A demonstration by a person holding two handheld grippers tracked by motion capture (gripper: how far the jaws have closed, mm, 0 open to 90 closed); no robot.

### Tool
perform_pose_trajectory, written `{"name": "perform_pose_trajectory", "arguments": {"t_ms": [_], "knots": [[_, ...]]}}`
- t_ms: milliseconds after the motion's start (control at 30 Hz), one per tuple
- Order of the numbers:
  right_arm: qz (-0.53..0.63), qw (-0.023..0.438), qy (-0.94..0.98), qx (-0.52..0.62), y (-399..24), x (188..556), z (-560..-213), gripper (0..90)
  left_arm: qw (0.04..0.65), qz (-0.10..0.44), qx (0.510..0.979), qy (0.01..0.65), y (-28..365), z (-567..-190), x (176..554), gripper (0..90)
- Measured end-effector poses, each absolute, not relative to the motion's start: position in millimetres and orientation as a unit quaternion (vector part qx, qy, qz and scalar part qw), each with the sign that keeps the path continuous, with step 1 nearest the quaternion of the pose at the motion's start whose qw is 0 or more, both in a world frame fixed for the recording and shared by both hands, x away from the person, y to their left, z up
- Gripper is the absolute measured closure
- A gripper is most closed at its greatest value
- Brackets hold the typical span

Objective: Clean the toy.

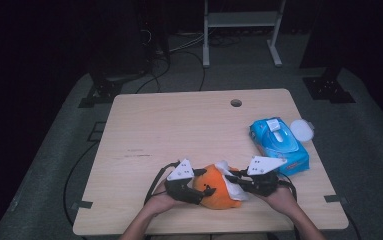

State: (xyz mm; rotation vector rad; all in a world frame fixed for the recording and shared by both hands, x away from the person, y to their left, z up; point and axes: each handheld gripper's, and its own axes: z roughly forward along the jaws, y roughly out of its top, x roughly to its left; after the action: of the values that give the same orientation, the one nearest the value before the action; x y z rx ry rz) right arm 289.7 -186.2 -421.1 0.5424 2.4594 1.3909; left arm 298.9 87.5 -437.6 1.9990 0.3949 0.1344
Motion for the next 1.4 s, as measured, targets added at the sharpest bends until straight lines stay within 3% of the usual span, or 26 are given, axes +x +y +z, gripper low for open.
{"name": "perform_pose_trajectory", "arguments": {"t_ms": [167,267,300,367,467,567,700,800,1000,1167,1400], "knots": [[0.47,0.131,0.86,0.147,-186.6,273.0,-423.6,80.9,0.501,0.028,0.842,0.196,82.7,-436.9,309.1,3.6],[0.465,0.136,0.863,0.146,-185.6,272.0,-422.5,80.9,0.495,-0.002,0.842,0.213,76.4,-447.3,312.0,5.0],[0.464,0.138,0.863,0.148,-185.3,272.6,-422.1,80.9,0.5,0.005,0.839,0.215,77.0,-447.5,311.8,10.2],[0.464,0.149,0.858,0.16,-186.7,277.3,-418.9,81.0,0.509,0.032,0.834,0.212,79.3,-442.2,310.9,25.5],[0.479,0.175,0.841,0.179,-188.4,281.9,-408.5,81.0,0.537,0.113,0.813,0.198,78.4,-431.1,303.3,33.0],[0.494,0.195,0.827,0.185,-187.1,283.8,-400.4,81.0,0.524,0.168,0.819,0.162,72.5,-430.0,296.9,32.4],[0.474,0.199,0.837,0.187,-186.8,286.9,-409.7,80.7,0.529,0.14,0.822,0.159,73.9,-436.6,296.6,24.7],[0.465,0.2,0.84,0.194,-194.1,288.0,-413.7,80.7,0.536,0.127,0.819,0.163,79.3,-438.0,296.8,24.2],[0.474,0.218,0.84,0.15,-173.7,271.4,-404.3,80.7,0.515,0.17,0.831,0.128,67.4,-435.2,285.4,25.2],[0.468,0.223,0.839,0.163,-179.8,277.3,-404.4,80.8,0.523,0.158,0.828,0.131,73.7,-436.9,286.9,25.2],[0.489,0.215,0.832,0.151,-172.3,270.5,-398.8,80.9,0.507,0.188,0.834,0.108,59.4,-432.3,278.1,25.2]]}}
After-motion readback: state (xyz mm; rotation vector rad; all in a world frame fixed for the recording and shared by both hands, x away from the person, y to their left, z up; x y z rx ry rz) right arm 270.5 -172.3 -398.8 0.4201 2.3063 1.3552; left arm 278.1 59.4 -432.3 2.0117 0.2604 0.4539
